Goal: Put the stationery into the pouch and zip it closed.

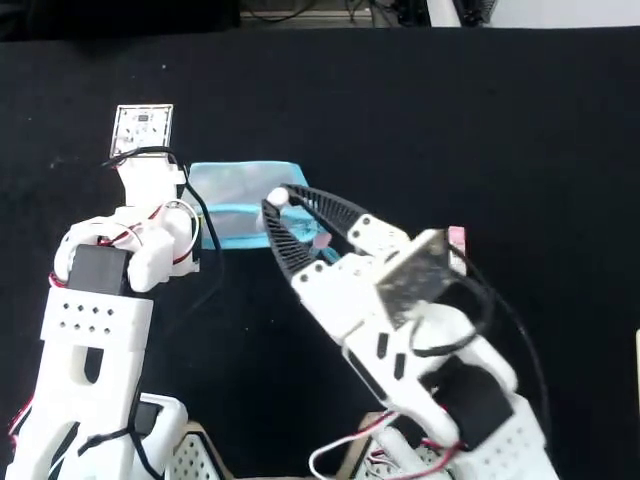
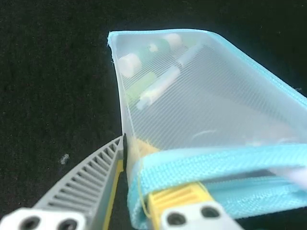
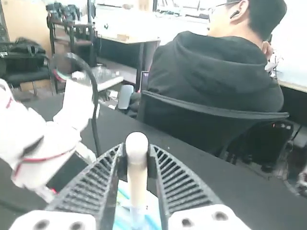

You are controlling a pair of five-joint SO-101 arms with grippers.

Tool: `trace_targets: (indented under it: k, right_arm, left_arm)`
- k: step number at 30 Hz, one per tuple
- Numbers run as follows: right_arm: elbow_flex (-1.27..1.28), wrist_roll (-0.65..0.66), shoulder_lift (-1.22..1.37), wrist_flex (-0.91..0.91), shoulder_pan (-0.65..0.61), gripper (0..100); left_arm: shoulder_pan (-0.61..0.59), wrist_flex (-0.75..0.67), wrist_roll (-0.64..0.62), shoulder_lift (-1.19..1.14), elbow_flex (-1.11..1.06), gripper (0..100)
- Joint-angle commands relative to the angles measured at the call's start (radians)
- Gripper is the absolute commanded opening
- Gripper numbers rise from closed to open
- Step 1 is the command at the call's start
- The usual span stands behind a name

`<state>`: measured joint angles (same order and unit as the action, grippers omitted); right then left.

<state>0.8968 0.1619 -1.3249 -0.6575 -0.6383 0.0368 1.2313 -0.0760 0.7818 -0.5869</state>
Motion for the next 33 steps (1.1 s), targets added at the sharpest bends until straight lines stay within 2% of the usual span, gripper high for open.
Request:
trace_targets:
  k: [1,8,15,22,25,30,33]
  right_arm:
    - [0.059,0.118,-0.012,0.077,-0.003,1.1]
    - [0.124,0.158,-0.004,-0.011,-0.009,1.6]
    - [0.076,0.158,-0.012,-0.193,-0.006,21.1]
    - [-0.203,0.166,-0.013,-0.428,0.012,16.6]
    - [-0.269,0.166,-0.004,-0.508,0.135,13.2]
    - [-0.229,0.158,0.068,-0.543,0.489,12.0]
    - [-0.213,0.130,0.194,-0.578,0.657,12.0]
  left_arm:
    - [0.001,-0.015,-0.008,-0.006,-0.001,3]
    - [0.001,-0.015,-0.008,-0.006,-0.001,3]
    - [0.005,-0.015,-0.008,-0.006,-0.002,3]
    - [0.001,-0.015,-0.008,-0.006,-0.002,3]
    - [0.001,-0.015,-0.008,-0.006,-0.002,3]
    - [0.001,-0.015,-0.008,-0.006,-0.002,3]
    - [0.005,-0.015,-0.008,-0.006,-0.002,3]
